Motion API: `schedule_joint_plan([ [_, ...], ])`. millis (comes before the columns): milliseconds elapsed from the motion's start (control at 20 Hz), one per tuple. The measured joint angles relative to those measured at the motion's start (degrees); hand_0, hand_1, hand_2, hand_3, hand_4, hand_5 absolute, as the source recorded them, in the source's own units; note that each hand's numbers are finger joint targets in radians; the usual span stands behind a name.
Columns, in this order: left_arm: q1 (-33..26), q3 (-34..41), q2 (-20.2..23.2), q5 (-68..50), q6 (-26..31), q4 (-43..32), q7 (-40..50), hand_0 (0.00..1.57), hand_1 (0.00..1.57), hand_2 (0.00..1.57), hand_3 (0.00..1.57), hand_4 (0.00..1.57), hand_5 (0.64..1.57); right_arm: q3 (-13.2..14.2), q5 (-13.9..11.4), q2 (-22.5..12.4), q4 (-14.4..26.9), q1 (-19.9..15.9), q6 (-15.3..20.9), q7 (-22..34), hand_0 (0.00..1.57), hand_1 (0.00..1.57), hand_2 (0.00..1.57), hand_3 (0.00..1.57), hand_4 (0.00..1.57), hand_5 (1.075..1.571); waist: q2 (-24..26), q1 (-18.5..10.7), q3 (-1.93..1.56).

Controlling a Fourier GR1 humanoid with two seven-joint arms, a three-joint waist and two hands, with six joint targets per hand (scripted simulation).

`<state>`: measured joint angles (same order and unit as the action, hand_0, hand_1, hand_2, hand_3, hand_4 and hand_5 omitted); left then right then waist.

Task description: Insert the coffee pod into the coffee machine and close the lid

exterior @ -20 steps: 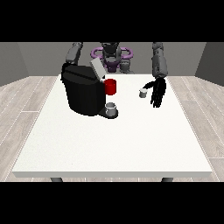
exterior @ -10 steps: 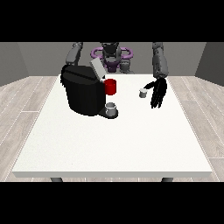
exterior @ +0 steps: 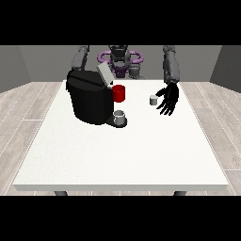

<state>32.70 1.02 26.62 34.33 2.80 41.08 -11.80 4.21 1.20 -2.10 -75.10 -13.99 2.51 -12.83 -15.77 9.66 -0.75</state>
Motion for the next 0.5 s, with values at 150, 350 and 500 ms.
schedule_joint_plan([
  [150, 0.22, -0.56, -0.66, 1.56, -1.48, -0.18, 0.61, 1.26, 1.26, 1.25, 1.10, 0.00, 1.571, 0.08, 0.07, -0.16, 0.67, -0.25, -0.14, 0.28, 0.00, 0.00, 0.00, 0.00, 0.31, 1.571, 0.60, 0.27, -0.05],
  [350, 0.11, -1.24, -1.60, 2.71, -1.71, -0.57, 0.48, 1.29, 1.29, 1.28, 1.11, 0.07, 1.571, -0.11, 0.08, 0.01, 0.68, -0.44, 0.07, 1.27, 0.00, 0.00, 0.00, 0.00, 0.38, 1.571, 1.59, 0.66, -0.06],
  [500, -0.37, -2.37, -3.53, 3.93, -2.60, 0.24, 1.32, 1.26, 1.26, 1.31, 1.21, 0.06, 1.571, 0.48, 0.35, 0.19, 2.39, -0.41, 0.24, 0.29, 0.00, 0.00, 0.00, 0.00, 0.42, 1.571, 2.54, -0.20, -0.09],
])
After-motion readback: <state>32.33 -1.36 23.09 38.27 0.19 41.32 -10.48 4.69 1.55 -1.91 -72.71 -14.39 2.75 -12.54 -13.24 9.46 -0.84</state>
